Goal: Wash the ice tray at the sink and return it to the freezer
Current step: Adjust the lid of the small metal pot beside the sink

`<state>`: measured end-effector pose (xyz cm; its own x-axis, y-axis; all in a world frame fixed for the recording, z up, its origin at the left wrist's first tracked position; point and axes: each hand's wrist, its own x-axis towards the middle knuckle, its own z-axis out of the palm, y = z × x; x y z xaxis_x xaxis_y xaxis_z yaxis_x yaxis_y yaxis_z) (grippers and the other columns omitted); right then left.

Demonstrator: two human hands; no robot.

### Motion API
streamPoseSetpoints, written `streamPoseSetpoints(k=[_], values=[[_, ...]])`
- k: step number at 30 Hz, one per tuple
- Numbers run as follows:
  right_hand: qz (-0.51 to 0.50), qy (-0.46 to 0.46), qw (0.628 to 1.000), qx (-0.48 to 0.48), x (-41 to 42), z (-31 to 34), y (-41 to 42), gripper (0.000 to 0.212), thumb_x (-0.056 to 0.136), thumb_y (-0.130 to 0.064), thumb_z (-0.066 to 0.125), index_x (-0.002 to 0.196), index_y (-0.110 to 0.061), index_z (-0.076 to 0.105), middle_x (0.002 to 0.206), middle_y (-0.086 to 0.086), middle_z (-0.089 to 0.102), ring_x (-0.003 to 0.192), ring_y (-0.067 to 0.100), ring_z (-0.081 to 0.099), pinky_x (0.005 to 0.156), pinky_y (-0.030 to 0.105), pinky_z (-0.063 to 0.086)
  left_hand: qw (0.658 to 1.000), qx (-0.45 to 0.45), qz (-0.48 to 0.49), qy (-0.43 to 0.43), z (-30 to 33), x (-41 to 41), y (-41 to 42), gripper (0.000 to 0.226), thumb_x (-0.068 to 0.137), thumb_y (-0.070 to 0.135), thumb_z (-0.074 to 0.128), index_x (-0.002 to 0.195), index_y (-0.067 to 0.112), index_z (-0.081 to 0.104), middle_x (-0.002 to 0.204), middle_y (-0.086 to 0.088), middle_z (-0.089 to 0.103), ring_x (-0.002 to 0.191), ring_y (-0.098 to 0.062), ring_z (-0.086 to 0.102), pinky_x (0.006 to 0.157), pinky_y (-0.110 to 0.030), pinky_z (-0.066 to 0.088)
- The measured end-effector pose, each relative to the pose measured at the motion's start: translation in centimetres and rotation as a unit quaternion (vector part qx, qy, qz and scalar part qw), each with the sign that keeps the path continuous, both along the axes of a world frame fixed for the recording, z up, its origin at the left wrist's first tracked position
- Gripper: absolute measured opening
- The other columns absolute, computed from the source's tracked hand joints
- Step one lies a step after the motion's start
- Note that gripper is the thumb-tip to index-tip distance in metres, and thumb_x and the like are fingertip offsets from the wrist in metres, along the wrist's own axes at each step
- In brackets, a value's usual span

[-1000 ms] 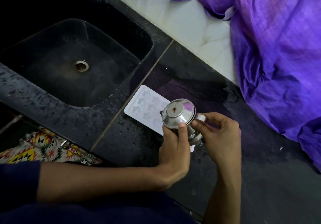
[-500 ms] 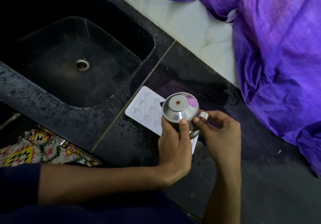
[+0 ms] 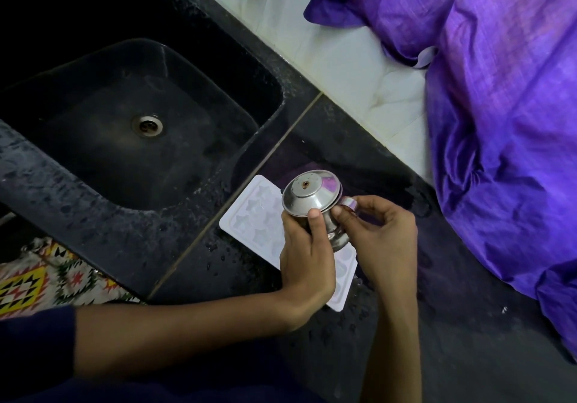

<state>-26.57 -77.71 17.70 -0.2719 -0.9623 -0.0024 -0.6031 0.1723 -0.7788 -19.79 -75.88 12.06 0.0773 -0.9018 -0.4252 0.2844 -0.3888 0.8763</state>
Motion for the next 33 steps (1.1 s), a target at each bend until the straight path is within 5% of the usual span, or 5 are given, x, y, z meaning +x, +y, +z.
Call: streamPoseSetpoints(k=[6, 16, 33], values=[[0.009, 0.009, 1.000, 0.000, 0.0, -0.2, -0.8, 0.007, 0.077, -0.014, 0.076, 0.080, -0.018, 0.072, 0.071, -0.007, 0.072, 0.067, 0.001, 0.068, 0.069, 0.012, 0.052, 0.999, 0.036, -0.005, -0.004, -0.1, -0.1, -0.9, 0.045, 0.096, 0.048, 0.023, 0.137, 0.030, 0.032, 0.129, 0.009, 0.055, 0.102, -0.008, 0.054, 0.070, -0.008, 0.036], [0.012, 0.014, 1.000, -0.009, 0.0, -0.5, -1.0, 0.008, 0.079, -0.012, 0.073, 0.081, -0.020, 0.072, 0.071, -0.008, 0.071, 0.068, 0.000, 0.067, 0.068, 0.008, 0.049, 0.999, 0.038, -0.010, -0.002, -0.3, -0.2, -1.2, 0.047, 0.096, 0.050, 0.022, 0.139, 0.033, 0.030, 0.132, 0.006, 0.054, 0.116, -0.014, 0.054, 0.090, -0.025, 0.038], [0.017, 0.000, 1.000, -0.022, -0.1, -0.6, -0.7, 0.014, 0.079, -0.010, 0.073, 0.081, -0.024, 0.072, 0.074, -0.008, 0.072, 0.074, 0.005, 0.068, 0.076, 0.018, 0.054, 1.000, 0.021, 0.002, -0.005, -0.5, -0.4, -1.1, 0.046, 0.097, 0.048, 0.023, 0.140, 0.034, 0.030, 0.133, 0.008, 0.054, 0.117, -0.013, 0.054, 0.089, -0.021, 0.035]])
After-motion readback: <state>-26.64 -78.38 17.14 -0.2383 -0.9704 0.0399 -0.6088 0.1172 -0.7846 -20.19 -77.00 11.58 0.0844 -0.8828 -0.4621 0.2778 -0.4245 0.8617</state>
